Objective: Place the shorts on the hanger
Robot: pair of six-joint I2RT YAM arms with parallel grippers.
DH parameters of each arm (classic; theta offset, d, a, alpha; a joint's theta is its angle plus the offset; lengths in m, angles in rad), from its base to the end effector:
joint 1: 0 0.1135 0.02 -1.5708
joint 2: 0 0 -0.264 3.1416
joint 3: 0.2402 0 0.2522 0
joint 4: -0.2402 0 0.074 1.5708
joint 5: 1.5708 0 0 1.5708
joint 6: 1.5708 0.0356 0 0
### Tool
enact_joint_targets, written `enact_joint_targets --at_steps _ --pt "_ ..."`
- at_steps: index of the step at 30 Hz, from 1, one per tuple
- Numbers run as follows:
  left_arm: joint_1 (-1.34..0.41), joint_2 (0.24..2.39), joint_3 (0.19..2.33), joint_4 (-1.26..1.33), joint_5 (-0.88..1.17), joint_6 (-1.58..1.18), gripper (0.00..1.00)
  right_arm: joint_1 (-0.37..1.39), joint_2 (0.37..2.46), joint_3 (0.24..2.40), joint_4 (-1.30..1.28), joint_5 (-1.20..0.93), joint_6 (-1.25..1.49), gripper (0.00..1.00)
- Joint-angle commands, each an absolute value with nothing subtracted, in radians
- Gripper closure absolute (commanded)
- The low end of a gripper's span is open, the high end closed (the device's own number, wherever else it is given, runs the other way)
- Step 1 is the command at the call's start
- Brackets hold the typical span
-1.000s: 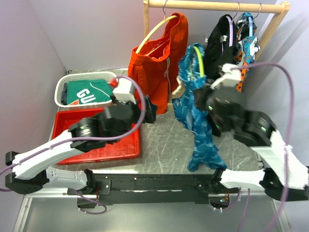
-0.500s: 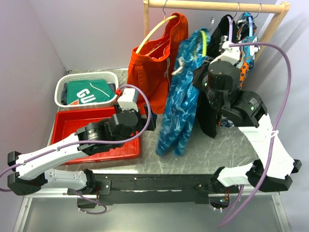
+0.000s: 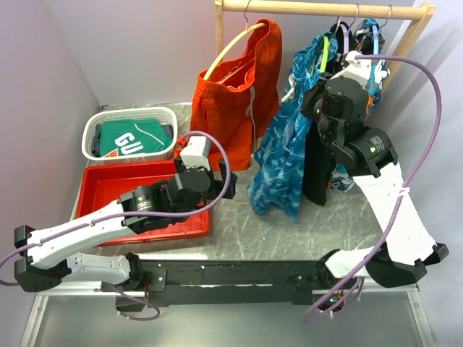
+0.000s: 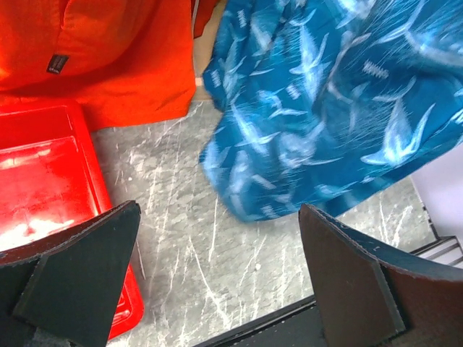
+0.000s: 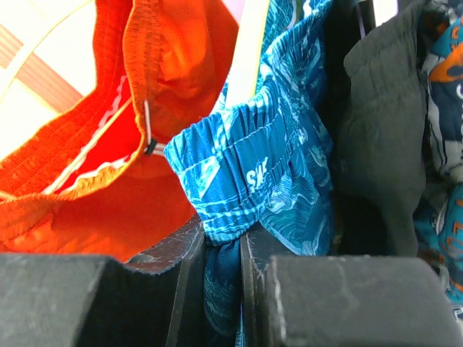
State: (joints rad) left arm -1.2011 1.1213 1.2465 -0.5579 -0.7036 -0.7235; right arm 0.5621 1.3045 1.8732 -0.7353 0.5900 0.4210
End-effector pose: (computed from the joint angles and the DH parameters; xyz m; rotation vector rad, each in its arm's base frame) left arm 0.1055 -0.2086 0.3990 0.0159 1.9414 -0.5954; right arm 0.2024 0.1041 0.5335 0.3086 1.6858 0.2180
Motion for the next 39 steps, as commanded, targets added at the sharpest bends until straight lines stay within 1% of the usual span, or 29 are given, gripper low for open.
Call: enact_joint_targets --at_steps 1,5,9,16,24,27,33,39 --pt "-1.201 1.111 1.233 -0.526 -0.706 -0.747 0.03 0.513 1.264 1.849 -0.517 0.519 0.356 1.0" --pt "-1.201 1.104 1.213 -0.523 -0.7 -0.756 0.03 0.494 1.235 1.798 -0.439 0.453 0.328 1.0" --pt "-1.201 1.101 1.192 -0.514 -0.69 -0.768 0.04 0.492 1.216 1.77 -0.374 0.43 0.292 1.0" --pt "-1.201 1.104 1.178 -0.503 -0.681 -0.77 0.03 0.492 1.218 1.772 -0.342 0.428 0.258 1.0" --pt "-1.201 1.112 1.195 -0.511 -0.683 -0.759 0.03 0.491 1.319 1.861 -0.365 0.471 0.233 1.0" --pt "-1.201 1.108 1.193 -0.515 -0.686 -0.761 0.03 0.483 1.338 1.861 -0.336 0.454 0.219 1.0" --pt "-1.201 1.103 1.2 -0.526 -0.696 -0.765 0.03 0.479 1.416 1.937 -0.364 0.428 0.222 1.0" --pt "-1.201 1.098 1.198 -0.534 -0.704 -0.764 0.03 0.471 1.468 1.976 -0.373 0.457 0.224 1.0"
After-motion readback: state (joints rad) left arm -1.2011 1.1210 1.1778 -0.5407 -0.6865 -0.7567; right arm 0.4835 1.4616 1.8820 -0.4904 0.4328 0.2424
